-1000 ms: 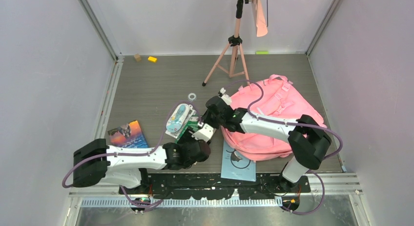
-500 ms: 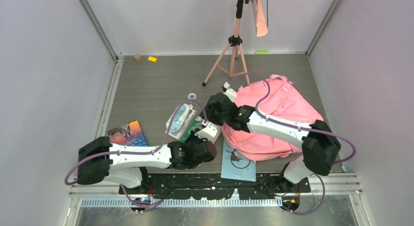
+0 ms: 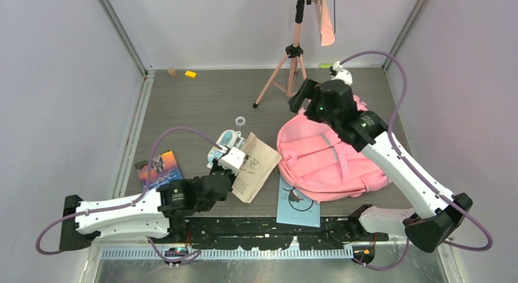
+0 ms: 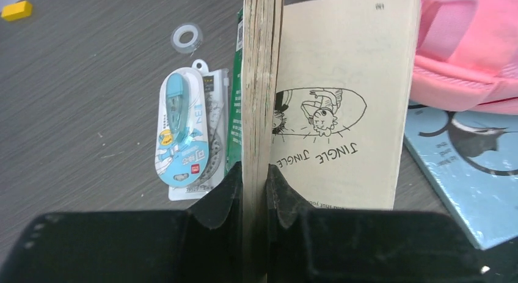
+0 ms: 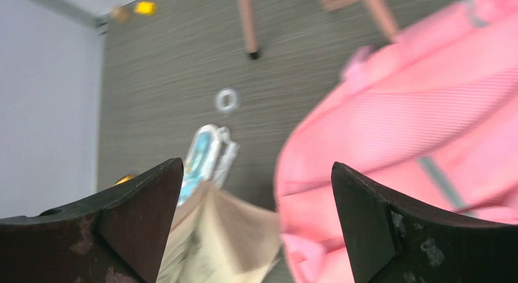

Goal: Pack the student bag
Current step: Pick up the book from the center of the board.

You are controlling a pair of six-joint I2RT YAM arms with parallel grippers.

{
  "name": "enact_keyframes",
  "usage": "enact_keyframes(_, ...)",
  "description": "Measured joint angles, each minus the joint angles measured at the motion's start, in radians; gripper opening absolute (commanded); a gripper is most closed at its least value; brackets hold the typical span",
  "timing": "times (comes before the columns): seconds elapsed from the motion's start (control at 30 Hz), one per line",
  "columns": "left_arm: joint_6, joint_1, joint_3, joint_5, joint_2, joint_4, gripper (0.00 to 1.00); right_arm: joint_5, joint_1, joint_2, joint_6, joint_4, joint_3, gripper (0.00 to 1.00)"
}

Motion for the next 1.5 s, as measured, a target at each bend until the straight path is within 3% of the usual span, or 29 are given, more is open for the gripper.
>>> enact_keyframes(0.17, -0.001, 0.021, 0.047, 0.080, -0.089, -0.058, 0.00, -0.042, -0.177, 0.002, -0.124, -0.118, -0.013, 0.98)
enact_keyframes(0.53, 0.001, 0.027, 0.207, 0.133, -0.195, -0.113, 0.00, -0.234, -0.218, -0.055, -0.229, -0.171, -0.179, 0.97)
enact_keyframes(0.8, 0.012, 0.027, 0.223, 0.209, -0.190, -0.033, 0.00, -0.557, -0.214, -0.087, -0.222, -0.019, -0.240, 0.94)
enact_keyframes(1.07, 0.014, 0.045, 0.251, 0.338, 0.018, 0.177, 0.00, -0.789, -0.189, -0.151, -0.159, 0.163, -0.277, 0.97)
enact_keyframes(1.33, -0.095, 0.211, 0.253, 0.533, 0.051, 0.311, 0.00, -0.930, -0.191, -0.228, -0.079, 0.313, -0.283, 0.98)
enact_keyframes(1.5, -0.166, 0.294, 0.252, 0.698, 0.062, 0.368, 0.00, -0.969, -0.191, -0.252, -0.092, 0.319, -0.279, 0.98)
